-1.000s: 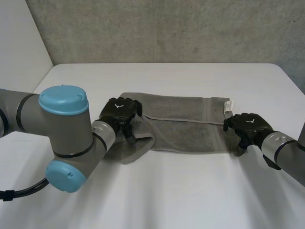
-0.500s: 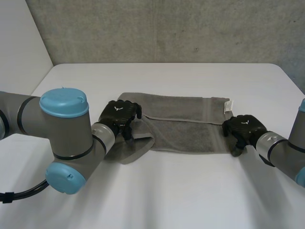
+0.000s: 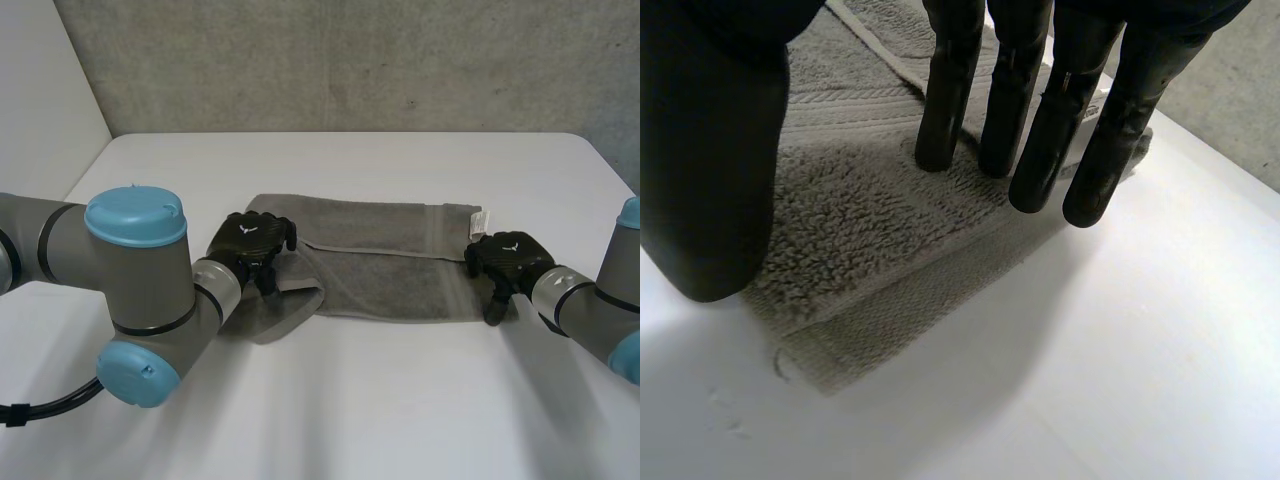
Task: Fold the towel.
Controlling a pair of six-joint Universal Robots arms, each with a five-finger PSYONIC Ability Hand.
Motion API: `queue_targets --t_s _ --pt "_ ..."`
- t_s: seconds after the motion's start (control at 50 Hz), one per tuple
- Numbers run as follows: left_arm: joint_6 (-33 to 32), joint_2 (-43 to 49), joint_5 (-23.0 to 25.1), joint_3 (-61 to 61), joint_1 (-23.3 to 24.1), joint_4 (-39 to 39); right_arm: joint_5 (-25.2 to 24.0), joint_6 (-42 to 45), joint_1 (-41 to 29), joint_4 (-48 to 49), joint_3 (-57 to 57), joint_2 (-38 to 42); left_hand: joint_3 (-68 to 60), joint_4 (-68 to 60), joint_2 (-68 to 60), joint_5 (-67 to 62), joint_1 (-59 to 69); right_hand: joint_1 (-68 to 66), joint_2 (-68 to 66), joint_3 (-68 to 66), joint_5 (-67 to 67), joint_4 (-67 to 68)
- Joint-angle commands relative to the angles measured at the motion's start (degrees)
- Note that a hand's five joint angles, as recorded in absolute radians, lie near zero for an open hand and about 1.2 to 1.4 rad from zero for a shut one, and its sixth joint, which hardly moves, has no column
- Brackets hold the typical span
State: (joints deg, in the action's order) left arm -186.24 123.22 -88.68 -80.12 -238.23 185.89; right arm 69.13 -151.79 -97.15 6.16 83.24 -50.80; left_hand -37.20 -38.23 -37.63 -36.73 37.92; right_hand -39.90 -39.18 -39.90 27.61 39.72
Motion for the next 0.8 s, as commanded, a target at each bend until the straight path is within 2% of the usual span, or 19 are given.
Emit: queue_targets --t_s 0.02,0.32,0.34,0.36,0.38,0.4,0.42,0.8 --pt "0.0 0.0 0.0 0.06 -0.05 0.0 0.04 0.0 0.03 -0.09 -0.88 0.0 5.29 6.32 5.72 14.81 -6.0 -0.63 -1.35 -0.63 2.92 0.81" --pt "0.0 0.09 0.0 0.06 -0.05 0.09 -0.05 0.0 -0.05 -0.09 -1.94 0.08 5.29 6.32 5.72 14.81 -6.0 -0.8 -1.52 -0.8 3.09 0.98" --pt "0.0 0.09 0.0 0.06 -0.05 0.09 0.04 0.0 -0.05 -0.18 -1.94 0.61 5.29 6.32 5.72 14.81 -6.0 -2.96 -3.68 -2.96 5.25 3.15" --pt "0.0 0.09 0.0 0.06 -0.05 0.09 0.04 -0.08 -0.05 -0.18 -2.11 0.96 5.29 6.32 5.72 14.81 -6.0 -12.98 -13.7 -12.98 15.26 13.16" --pt "0.0 0.09 0.0 0.14 -0.05 0.09 0.04 -0.09 -0.05 -0.18 -2.12 0.96 5.29 6.32 5.72 14.81 -6.0 -13.08 -13.8 -13.08 15.36 13.26" --pt "0.0 0.09 0.0 0.14 -0.05 0.09 0.04 -0.26 -0.05 -0.09 -2.2 1.14 5.29 6.32 5.72 14.81 -6.0 -29.4 -30.12 -29.4 31.68 29.58" --pt "0.0 0.09 0.0 0.14 -0.13 0.0 0.04 -0.43 -0.05 -0.01 -2.12 1.14 5.29 6.32 5.72 14.81 -6.0 -39.99 -40.71 -39.99 42.28 40.18" --pt "-0.18 -0.97 1.58 0.06 -1.98 -0.44 0.04 -1.14 0.65 0.61 0.26 -3.08 6.63 7.67 7.06 16.16 -7.35 -40.1 -40.82 -40.1 42.39 40.28"
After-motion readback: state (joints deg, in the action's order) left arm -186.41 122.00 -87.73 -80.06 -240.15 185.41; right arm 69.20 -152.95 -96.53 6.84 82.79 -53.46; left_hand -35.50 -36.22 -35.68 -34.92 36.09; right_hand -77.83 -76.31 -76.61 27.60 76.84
